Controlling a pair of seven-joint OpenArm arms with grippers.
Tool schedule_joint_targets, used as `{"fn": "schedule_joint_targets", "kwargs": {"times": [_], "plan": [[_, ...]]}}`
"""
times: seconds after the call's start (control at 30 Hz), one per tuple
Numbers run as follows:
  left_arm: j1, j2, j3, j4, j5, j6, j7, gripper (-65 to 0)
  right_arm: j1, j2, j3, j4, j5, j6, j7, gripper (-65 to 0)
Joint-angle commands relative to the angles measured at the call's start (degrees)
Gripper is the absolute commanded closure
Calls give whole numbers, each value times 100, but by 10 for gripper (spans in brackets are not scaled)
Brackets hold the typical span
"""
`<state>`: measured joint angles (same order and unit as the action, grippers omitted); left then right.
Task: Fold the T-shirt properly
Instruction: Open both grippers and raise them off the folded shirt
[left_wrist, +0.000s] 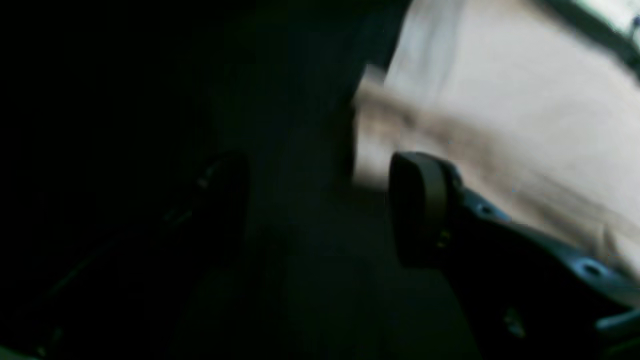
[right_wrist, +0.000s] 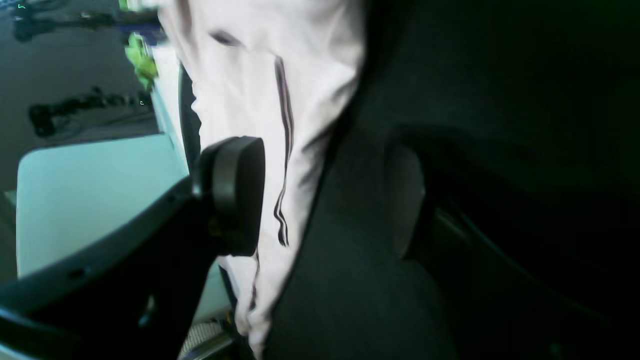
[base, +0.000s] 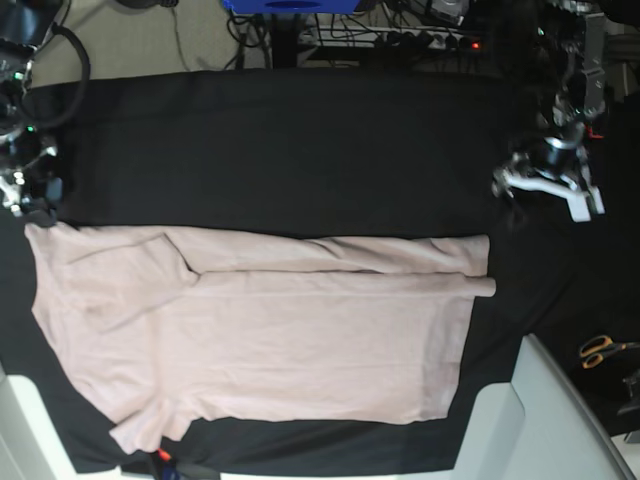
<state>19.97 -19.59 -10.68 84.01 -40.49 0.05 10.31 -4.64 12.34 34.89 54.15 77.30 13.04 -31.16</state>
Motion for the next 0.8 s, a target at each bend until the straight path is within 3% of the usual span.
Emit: {"fn": "schedule_joint_targets", "kwargs": {"times": [0.0, 0.2, 0.4, 0.53, 0.67, 0.73, 0.77], "plan": [[47, -84, -44, 96, -26, -19, -147, -428, 126, 133, 31, -74, 2, 116, 34, -348], [302, -76, -44, 78, -26, -19, -147, -428, 689, 230, -13, -971, -112, 222, 193, -348], [355, -76, -44, 52, -35, -19, -147, -428, 1234, 423, 23, -1841, -807, 371, 404, -348], [443, -67, -44, 105, -35, -19, -147, -428, 1541, 529, 31, -2219, -1088, 881, 439, -344], [417, -67, -44, 34, -35, -19, -147, -428, 1691, 573, 23, -2404, -1360, 978, 755, -339], [408, -23, -53, 8, -43, -19, -147, -428, 1752, 599, 14, -2571, -1387, 1004, 773, -294], [390, 21, -80, 8, -43, -19, -147, -428, 1752, 599, 23, -2641, -1387, 1004, 782, -237]]}}
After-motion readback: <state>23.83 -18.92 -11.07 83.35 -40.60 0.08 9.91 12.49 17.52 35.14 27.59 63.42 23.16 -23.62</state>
